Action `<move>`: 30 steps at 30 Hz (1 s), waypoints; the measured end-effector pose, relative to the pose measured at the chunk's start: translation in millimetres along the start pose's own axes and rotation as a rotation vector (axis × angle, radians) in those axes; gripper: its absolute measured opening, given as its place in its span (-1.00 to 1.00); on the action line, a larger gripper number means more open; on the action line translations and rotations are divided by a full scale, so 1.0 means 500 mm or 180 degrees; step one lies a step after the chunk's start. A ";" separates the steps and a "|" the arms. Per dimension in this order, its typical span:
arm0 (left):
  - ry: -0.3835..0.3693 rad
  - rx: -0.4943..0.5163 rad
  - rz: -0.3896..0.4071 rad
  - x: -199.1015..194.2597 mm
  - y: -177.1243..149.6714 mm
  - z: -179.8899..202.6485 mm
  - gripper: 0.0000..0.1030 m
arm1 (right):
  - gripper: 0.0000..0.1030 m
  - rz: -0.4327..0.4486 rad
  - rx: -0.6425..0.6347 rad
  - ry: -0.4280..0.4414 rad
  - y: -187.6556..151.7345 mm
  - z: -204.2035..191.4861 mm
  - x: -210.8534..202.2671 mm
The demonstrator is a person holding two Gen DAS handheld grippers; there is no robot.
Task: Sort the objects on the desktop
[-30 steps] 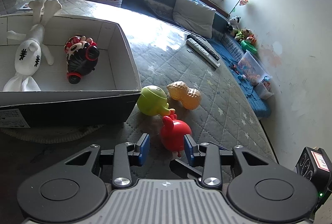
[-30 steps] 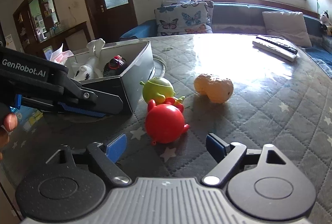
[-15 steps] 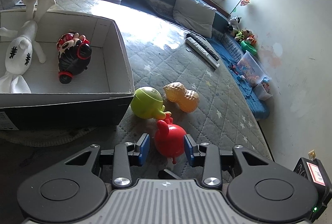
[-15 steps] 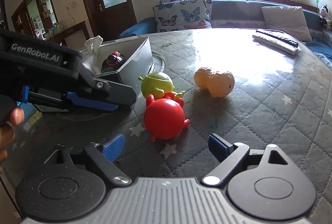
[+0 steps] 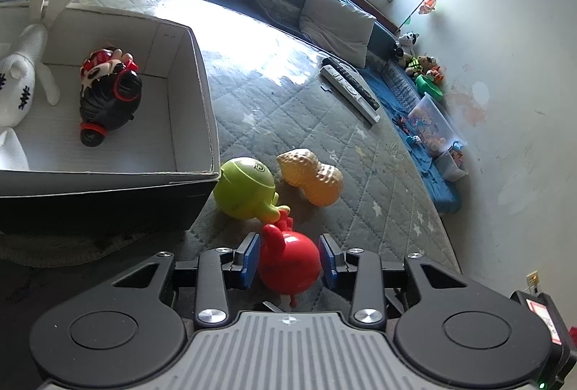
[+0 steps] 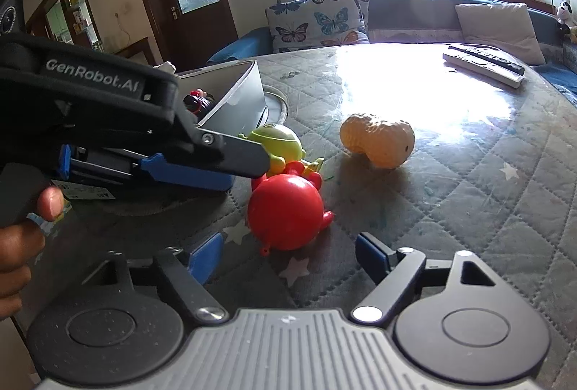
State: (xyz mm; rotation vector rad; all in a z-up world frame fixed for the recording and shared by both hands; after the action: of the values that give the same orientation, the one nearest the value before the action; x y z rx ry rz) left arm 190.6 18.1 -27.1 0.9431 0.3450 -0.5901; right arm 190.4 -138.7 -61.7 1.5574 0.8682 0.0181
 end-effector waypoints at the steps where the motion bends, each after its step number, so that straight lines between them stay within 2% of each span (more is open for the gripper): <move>1: -0.0002 -0.0024 -0.0002 0.002 0.000 -0.002 -0.25 | 0.54 0.0005 0.0006 0.0004 0.001 0.001 0.001; 6: -0.0018 -0.0105 -0.0030 0.013 -0.001 -0.008 -0.25 | 0.44 0.0024 0.0039 0.0029 0.008 0.004 0.008; 8: -0.0015 -0.0129 -0.0044 0.018 -0.002 -0.010 -0.25 | 0.33 0.0025 0.0044 0.0044 0.009 0.003 0.011; 16: -0.0024 -0.0283 -0.0126 0.036 -0.006 -0.028 -0.23 | 0.21 0.0032 0.0072 0.0080 0.014 0.000 0.022; 30: -0.0084 -0.0359 -0.0187 0.055 -0.013 -0.026 -0.12 | 0.12 0.0029 0.0071 0.0068 0.014 0.009 0.024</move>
State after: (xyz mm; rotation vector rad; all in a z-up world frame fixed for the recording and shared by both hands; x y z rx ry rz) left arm 208.1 16.9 -52.9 0.8185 0.3793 -0.6299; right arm 204.6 -135.5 -62.3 1.5844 0.8808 0.0318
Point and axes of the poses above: each gripper's, at about its wrist camera, not at the fingertips, and x roughly the way its jaws point, z to its right, y to its top, the point moved 5 cm from there along x, roughly the way its jaws point, and after that the axes turned 13 degrees about z, right-handed, at the moved point
